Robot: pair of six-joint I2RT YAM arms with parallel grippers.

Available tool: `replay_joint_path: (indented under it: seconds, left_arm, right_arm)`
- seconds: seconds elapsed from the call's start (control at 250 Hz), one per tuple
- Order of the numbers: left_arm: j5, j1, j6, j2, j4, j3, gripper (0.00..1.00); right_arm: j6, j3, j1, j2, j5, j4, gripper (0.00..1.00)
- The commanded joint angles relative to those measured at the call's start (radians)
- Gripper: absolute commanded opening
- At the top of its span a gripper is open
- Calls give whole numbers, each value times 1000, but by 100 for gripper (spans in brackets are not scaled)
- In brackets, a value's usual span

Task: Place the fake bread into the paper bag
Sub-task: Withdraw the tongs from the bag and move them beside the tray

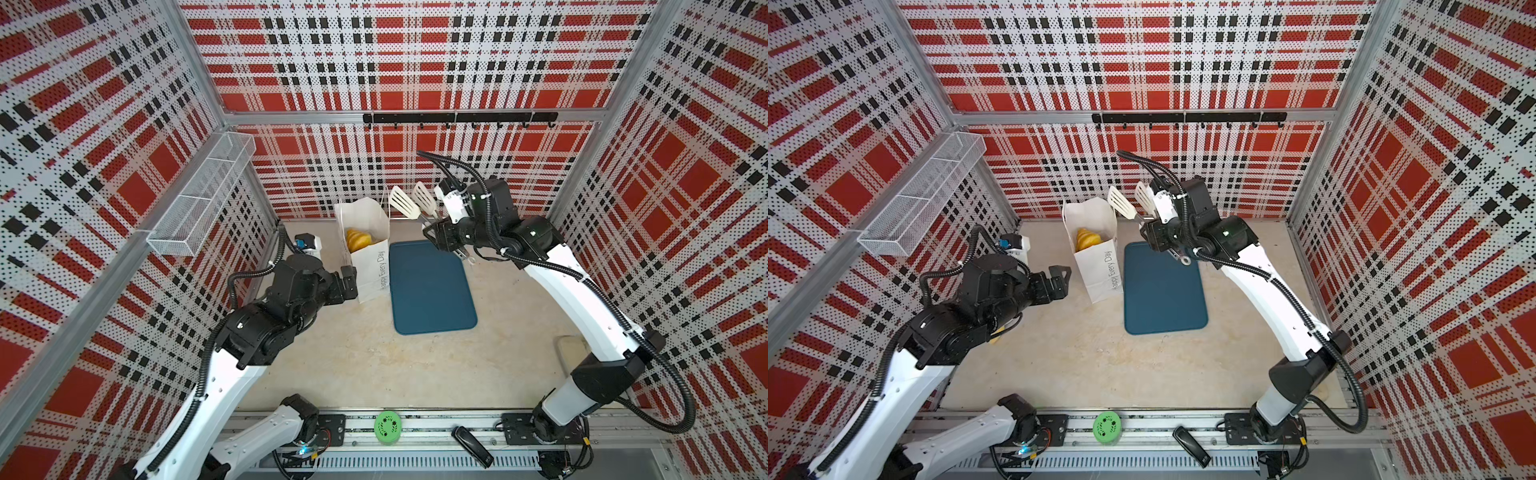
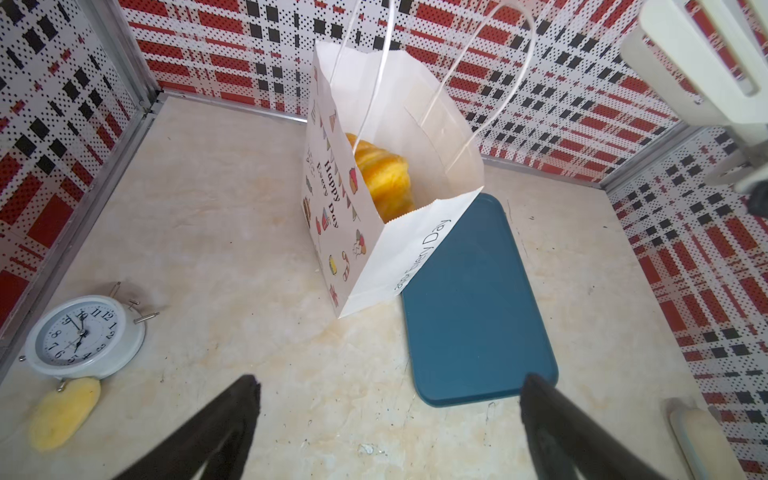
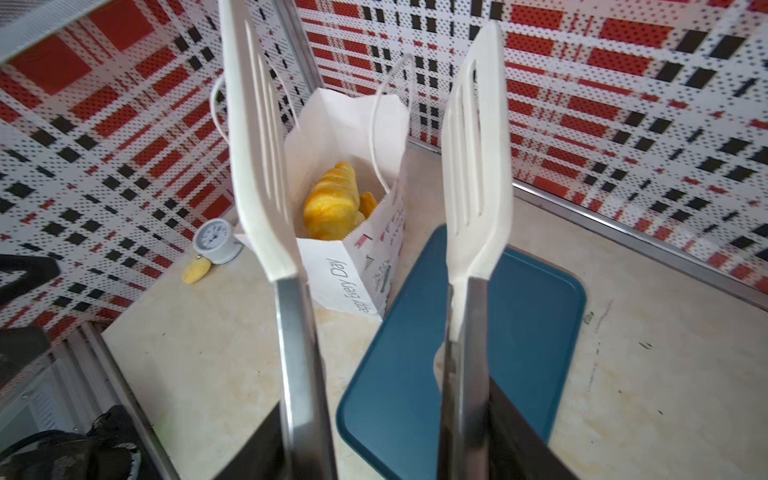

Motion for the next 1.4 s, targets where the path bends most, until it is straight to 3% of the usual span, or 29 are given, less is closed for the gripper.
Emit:
replay_joint_path:
  seconds: [0.0, 0.424, 0.58, 0.836, 1.397]
  left_arm:
    - [-39, 7, -5, -23, -12, -21, 100]
    - [-124, 6, -29, -55, 3, -131, 99]
    - [-173, 9, -46, -79, 9, -186, 99]
    - [-159, 20, -83, -97, 17, -270, 99]
    - [-119, 60, -132, -98, 37, -386, 100]
  right_arm:
    - [-37, -68, -43, -69, 55, 17, 60]
    - [-13, -417, -245, -225, 158, 67, 57]
    - [20, -574, -313, -229, 159, 122, 57]
    - [59, -788, -363, -201, 162, 227, 56]
    - [119, -876, -403, -62, 200, 335, 56]
